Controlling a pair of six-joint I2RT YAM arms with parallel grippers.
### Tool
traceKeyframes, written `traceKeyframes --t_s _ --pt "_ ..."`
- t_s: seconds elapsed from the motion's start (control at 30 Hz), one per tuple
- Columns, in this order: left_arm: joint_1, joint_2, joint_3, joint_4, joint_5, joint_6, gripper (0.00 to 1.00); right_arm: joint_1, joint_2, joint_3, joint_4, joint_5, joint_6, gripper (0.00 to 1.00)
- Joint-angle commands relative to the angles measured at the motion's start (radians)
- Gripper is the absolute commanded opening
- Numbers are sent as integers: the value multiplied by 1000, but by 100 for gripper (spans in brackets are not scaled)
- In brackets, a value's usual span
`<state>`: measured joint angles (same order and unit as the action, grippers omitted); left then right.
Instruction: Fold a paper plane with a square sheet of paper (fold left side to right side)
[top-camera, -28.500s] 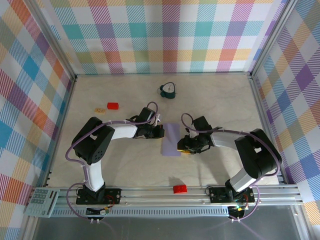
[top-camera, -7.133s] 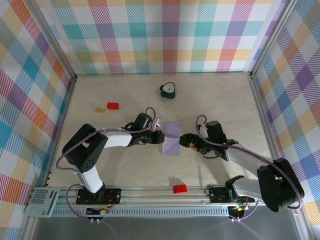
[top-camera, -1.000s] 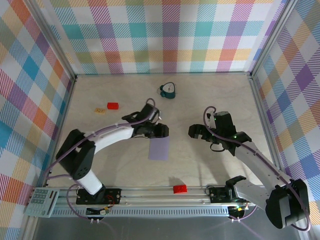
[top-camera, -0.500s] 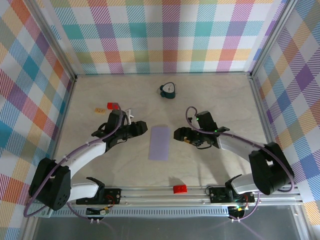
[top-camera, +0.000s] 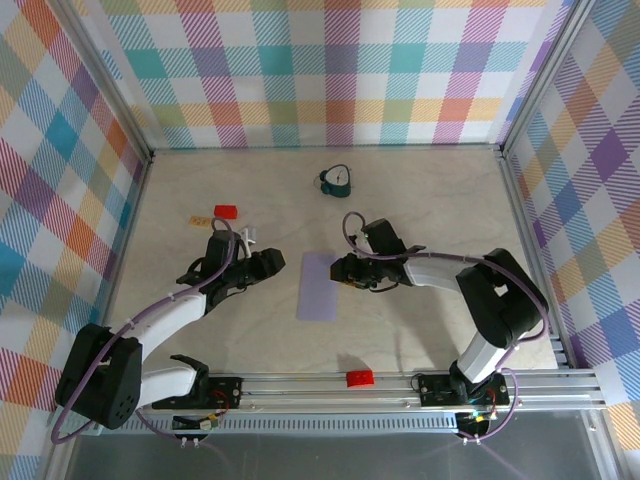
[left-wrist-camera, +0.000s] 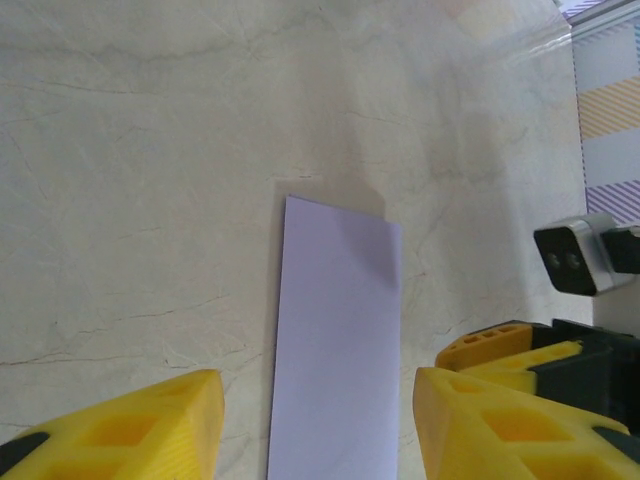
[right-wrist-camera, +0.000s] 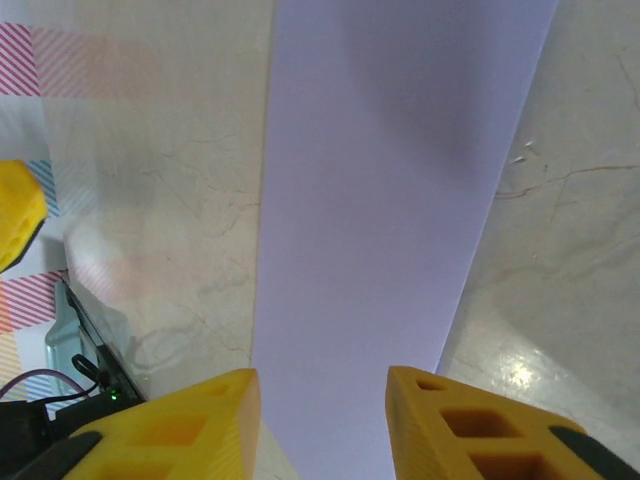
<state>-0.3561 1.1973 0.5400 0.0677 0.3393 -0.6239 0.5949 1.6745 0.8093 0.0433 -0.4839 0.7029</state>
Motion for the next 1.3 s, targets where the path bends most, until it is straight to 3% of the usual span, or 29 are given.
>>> traceKeyframes --t_s 0.0,0.13,0.3,0.93,1.27 --pt "11 -6 -4 36 27 16 53 5 30 34 42 -24 -1 31" --pt "11 20 -15 59 47 12 52 6 56 38 44 -22 -3 22" --pt "11 57 -17 71 87 12 51 6 73 30 41 -14 -12 18" --pt "2 205 47 -71 196 66 46 6 132 20 -24 44 -87 12" --pt "-55 320 131 -169 258 95 43 6 128 18 -22 38 -105 12"
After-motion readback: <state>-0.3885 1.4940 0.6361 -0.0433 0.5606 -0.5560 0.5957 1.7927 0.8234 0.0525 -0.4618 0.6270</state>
